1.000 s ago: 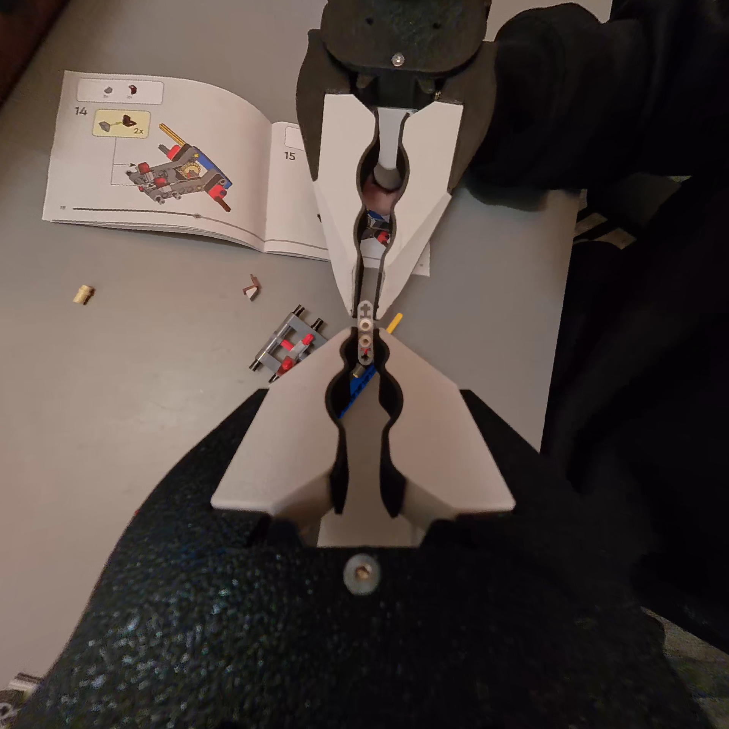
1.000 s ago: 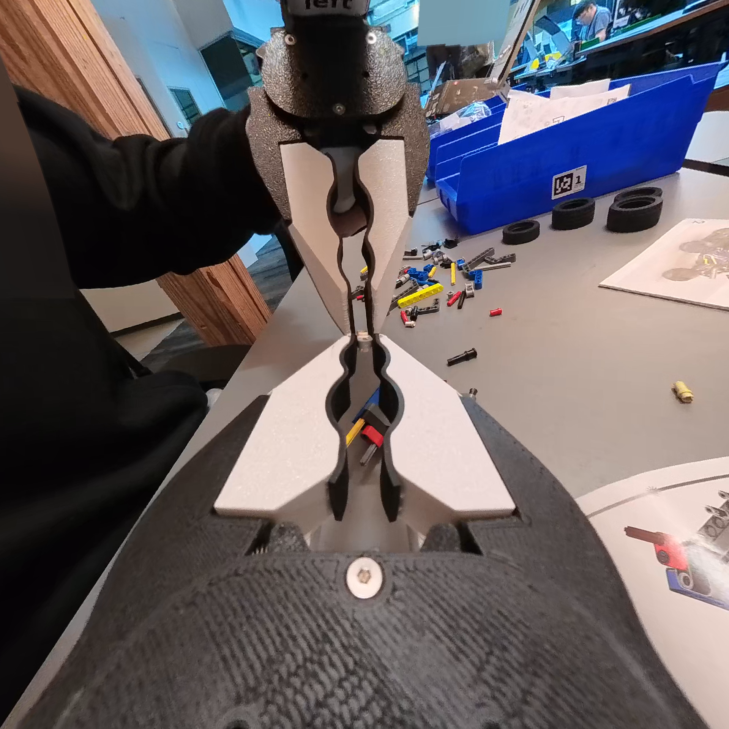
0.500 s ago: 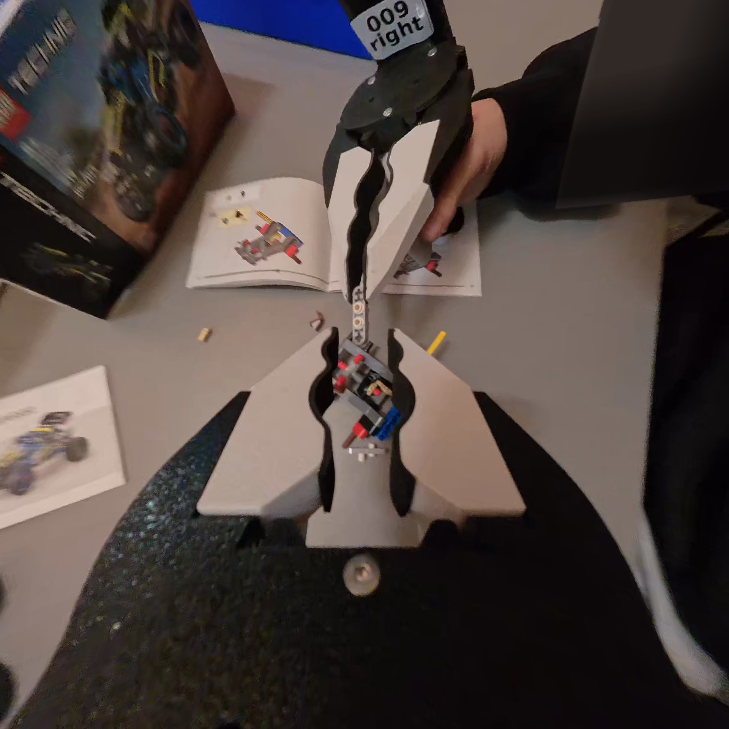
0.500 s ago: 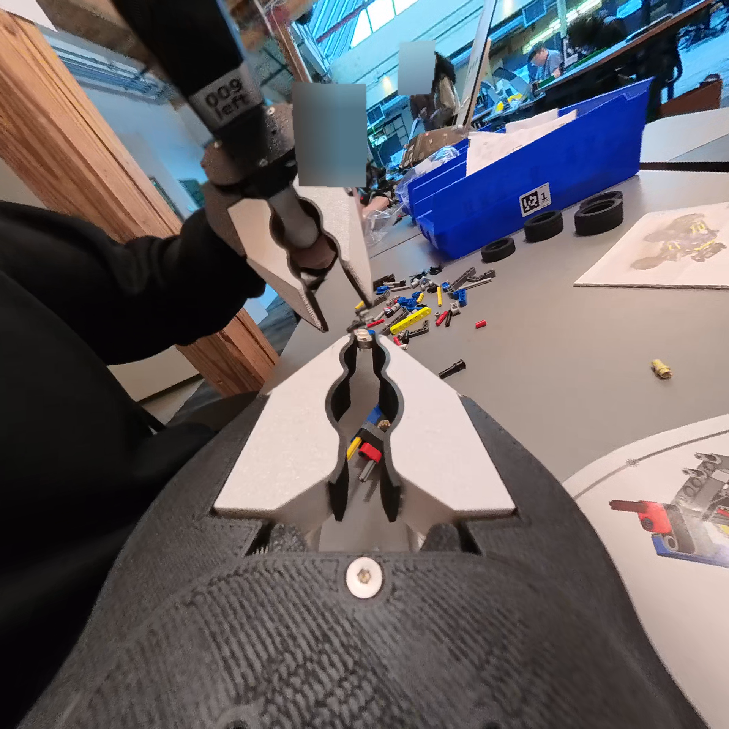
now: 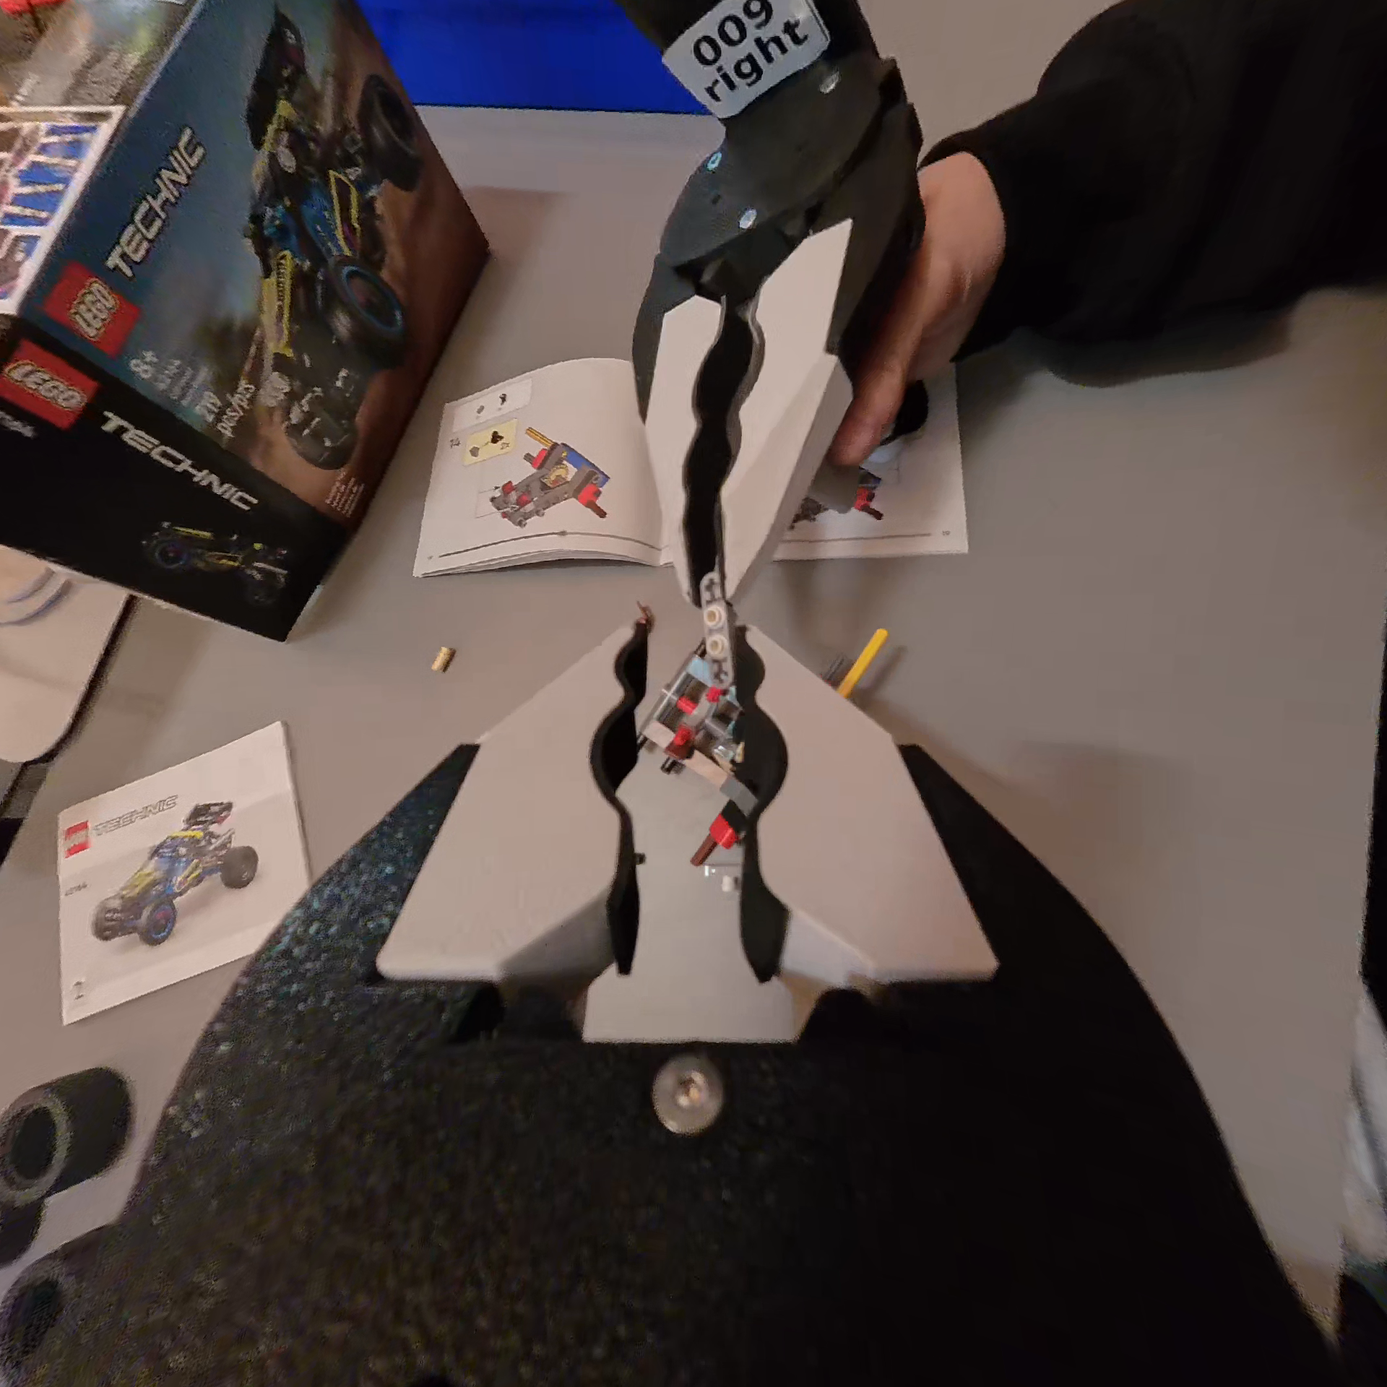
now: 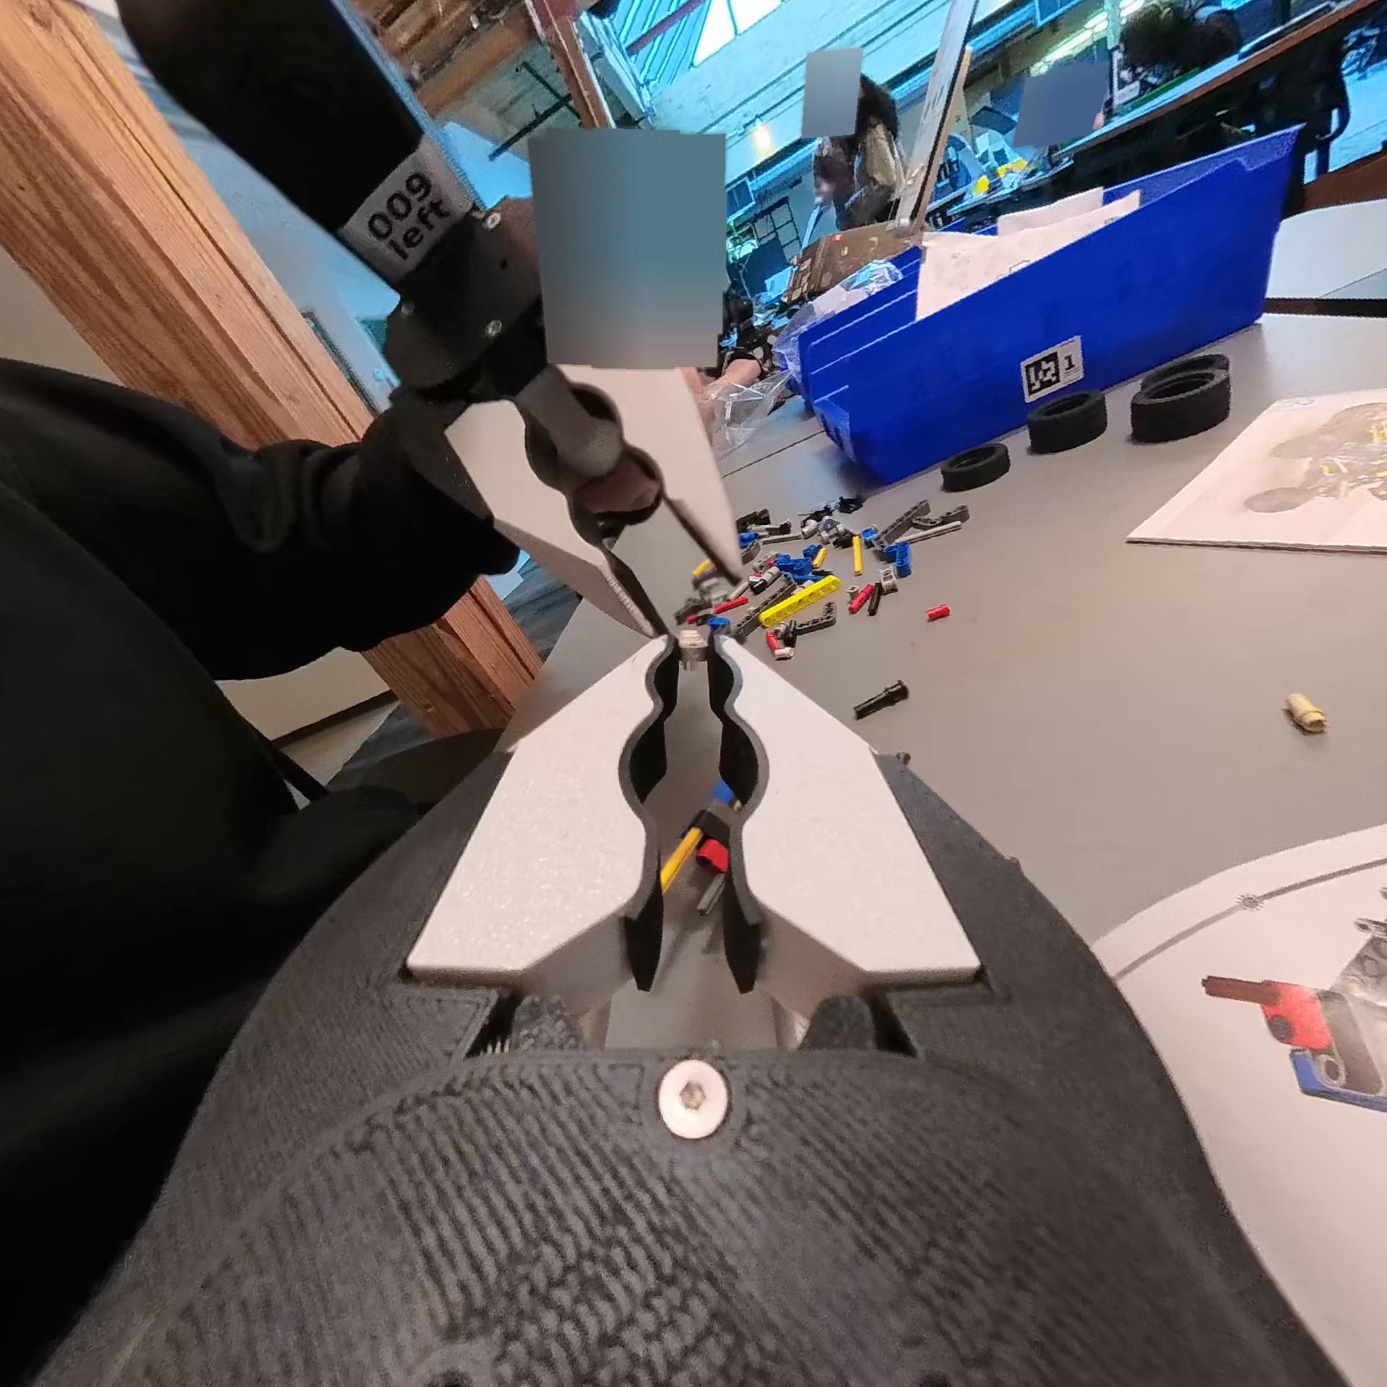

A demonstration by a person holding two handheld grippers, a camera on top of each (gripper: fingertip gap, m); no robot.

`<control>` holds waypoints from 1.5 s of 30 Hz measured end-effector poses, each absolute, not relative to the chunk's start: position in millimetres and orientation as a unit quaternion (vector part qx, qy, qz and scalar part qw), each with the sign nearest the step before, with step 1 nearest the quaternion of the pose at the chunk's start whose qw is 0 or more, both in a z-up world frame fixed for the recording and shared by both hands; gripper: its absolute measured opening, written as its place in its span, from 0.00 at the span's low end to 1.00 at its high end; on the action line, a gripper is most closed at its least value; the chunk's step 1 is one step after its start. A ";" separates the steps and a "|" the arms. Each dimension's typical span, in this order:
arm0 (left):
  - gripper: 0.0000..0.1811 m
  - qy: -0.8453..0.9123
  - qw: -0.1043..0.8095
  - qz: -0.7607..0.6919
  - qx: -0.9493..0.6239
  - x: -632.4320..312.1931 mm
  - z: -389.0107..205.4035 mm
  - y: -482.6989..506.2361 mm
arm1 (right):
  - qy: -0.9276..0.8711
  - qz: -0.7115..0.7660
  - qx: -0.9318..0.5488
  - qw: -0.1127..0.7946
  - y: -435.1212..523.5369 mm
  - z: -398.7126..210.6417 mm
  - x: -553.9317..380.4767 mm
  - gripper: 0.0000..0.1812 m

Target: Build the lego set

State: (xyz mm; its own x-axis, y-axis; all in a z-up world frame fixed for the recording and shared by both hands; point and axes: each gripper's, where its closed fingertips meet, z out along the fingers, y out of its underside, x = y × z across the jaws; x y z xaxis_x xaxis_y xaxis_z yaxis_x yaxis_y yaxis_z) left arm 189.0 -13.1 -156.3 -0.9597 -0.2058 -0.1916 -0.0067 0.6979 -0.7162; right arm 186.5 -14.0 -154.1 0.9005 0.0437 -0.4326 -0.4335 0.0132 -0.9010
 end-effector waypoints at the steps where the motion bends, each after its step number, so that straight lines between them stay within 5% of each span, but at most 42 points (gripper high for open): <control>1: 0.11 0.913 0.116 -0.387 -0.063 187.8 -155.5 -13.6 | 0.142 0.167 -0.682 0.698 -13.8 -154.0 186.7 0.03; 8: 0.05 0.922 0.004 -0.378 -0.087 174.3 -161.9 -16.9 | 0.110 0.155 -0.688 0.701 -11.7 -151.6 178.6 0.03; 45: 0.03 0.929 -0.051 -0.354 -0.093 165.9 -169.7 -11.2 | 0.076 0.124 -0.724 0.674 -5.2 -160.4 168.8 0.03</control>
State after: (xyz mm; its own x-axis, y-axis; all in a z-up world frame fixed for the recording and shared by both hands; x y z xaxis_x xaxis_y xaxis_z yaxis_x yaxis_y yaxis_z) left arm 165.9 -11.2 -169.7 -0.9776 -0.1362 0.1607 -0.2086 0.7316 -0.6491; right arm 168.8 -5.2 -160.4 0.9577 0.0570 -0.2821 -0.2772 -0.0804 -0.9574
